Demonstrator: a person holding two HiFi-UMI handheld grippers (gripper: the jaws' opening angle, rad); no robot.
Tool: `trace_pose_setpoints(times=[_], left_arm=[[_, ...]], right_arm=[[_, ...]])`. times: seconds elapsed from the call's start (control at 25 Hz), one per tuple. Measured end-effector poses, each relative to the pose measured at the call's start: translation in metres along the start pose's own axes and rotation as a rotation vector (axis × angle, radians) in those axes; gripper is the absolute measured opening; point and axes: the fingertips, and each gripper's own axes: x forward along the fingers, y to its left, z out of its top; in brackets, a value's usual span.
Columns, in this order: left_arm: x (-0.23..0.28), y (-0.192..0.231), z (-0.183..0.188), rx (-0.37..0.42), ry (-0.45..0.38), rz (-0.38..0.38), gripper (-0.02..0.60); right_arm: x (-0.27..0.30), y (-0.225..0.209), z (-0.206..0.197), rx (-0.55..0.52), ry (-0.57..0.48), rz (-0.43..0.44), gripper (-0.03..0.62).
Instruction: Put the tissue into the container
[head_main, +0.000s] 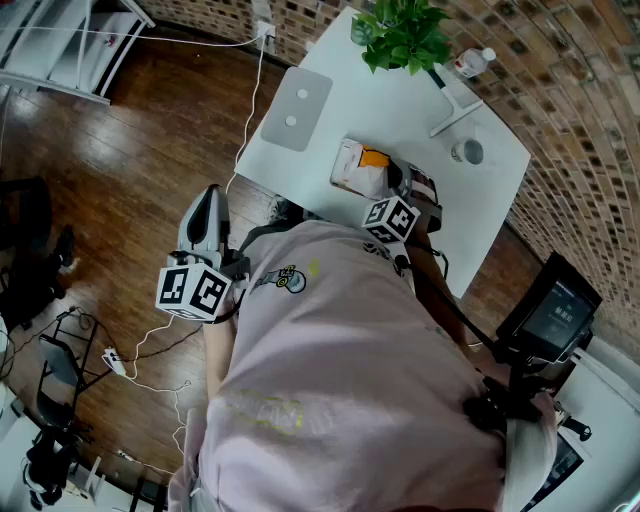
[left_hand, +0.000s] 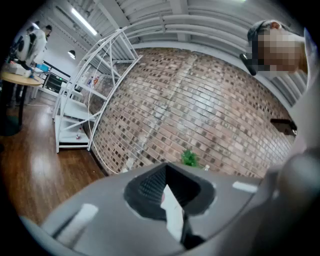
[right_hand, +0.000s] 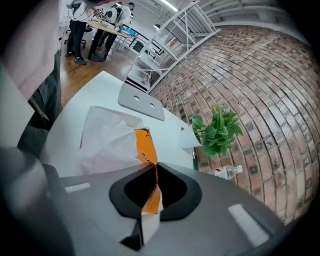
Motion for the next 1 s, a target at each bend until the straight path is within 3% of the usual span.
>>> trace_pose_setpoints(times=[0.2,0.48,0.64,0.8,1.0], left_arm=[[-0.001,0.0,-0.005,-0.003,-0.001,0.003,0.005],[0.004,-0.018,-0.005,0.021,-0.011,-0.047,0.005],[0.004,-0.019,0.003,0.017,-0.003,-0.049,0.005],[0.002,-0.007,0.0,-0.002,-0.035,-0.05,0.005],[-0.003,0.001,0.002,-0.007,-0.019,-0.024,0.005]], right_arm=[[-0.049,-0.034,0.016,0.012,-0.028,-0.009,0.002],[-0.17,-0.137,0.054,0.067,-0.14,-0.053,0.002],[-0.225,-0.181,0.072,0.116,-0.195,-0.122,0.002],[-0.222,-0.186,0.069,0.166,-0.196,-0.156,0.002],[-0.142,-0.131,0.05,0.239,-0.156,-0.145,0.002]])
